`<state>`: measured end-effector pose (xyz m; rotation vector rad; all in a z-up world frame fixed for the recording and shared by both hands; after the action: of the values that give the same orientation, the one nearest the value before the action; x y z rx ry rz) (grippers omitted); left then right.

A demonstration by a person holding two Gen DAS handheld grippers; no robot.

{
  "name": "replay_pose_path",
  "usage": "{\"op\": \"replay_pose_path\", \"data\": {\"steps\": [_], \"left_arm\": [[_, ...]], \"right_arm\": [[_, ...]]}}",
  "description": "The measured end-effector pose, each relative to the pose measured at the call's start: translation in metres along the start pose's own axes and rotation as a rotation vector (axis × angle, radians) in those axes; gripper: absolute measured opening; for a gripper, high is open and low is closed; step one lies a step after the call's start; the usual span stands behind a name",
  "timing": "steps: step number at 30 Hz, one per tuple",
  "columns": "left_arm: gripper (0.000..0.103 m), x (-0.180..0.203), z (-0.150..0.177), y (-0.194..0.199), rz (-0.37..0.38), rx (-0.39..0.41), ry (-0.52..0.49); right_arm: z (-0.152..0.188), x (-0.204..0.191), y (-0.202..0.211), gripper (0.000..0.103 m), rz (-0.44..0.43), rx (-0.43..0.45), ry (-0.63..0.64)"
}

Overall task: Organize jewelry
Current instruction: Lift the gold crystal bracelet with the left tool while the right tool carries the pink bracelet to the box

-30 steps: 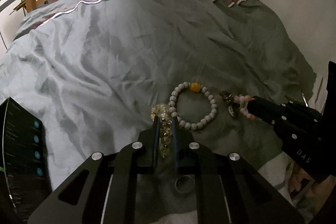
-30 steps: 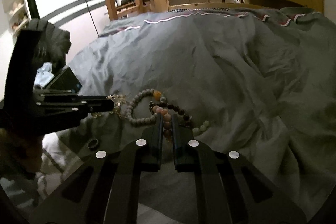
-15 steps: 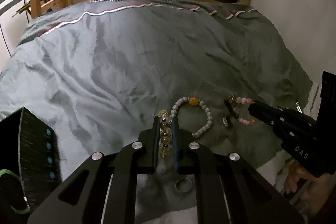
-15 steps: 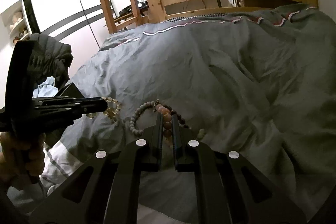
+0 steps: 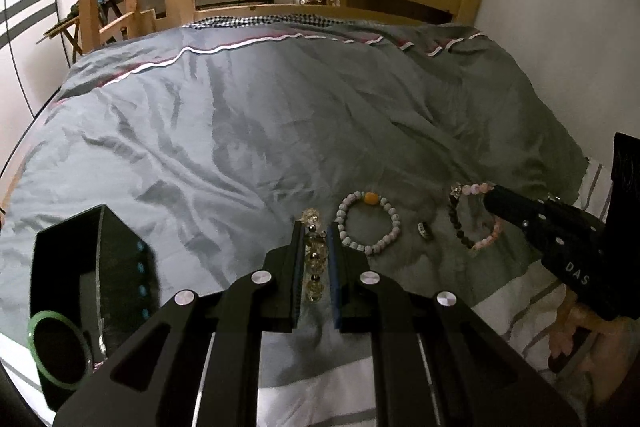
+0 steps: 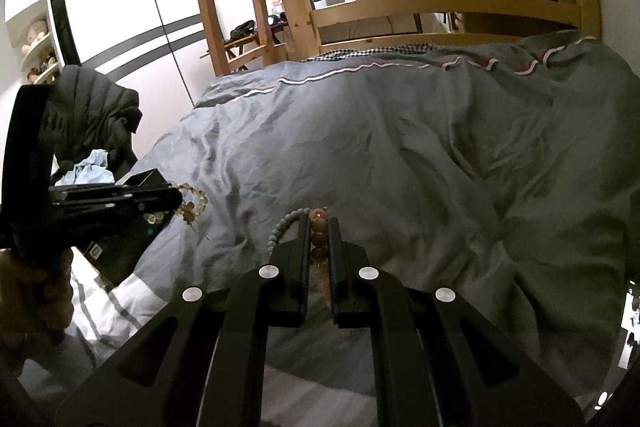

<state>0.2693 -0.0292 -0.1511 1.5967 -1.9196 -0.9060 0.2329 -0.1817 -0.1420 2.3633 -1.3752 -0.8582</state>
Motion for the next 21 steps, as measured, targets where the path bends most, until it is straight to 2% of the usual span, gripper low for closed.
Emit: {"op": "replay_pose_path", "data": {"steps": [8, 21], "left_arm": [[0.010, -0.014, -0.001, 0.023, -0.011, 0.019, 0.018], [0.010, -0.035, -0.004, 0.046, -0.028, 0.046, 0.008]], "right_arm": [[-0.004, -0.026, 0.019, 0.009, -0.002, -0.010, 0.035], [-0.009, -0.077, 0.025, 0.009, -0.080, -0.022, 0.039]]}}
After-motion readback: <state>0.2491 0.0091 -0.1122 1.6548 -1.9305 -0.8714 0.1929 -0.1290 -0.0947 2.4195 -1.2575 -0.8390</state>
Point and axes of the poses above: each gripper's, at about its wrist camera, not at the fingertips, and y roughly against the way its jaws point, x to its right, z to its underside, the point moved 9 cm from there along -y, roughly the way its jaws point, and after that the axes turned 11 degrees about -z, right-handed, at the moved point
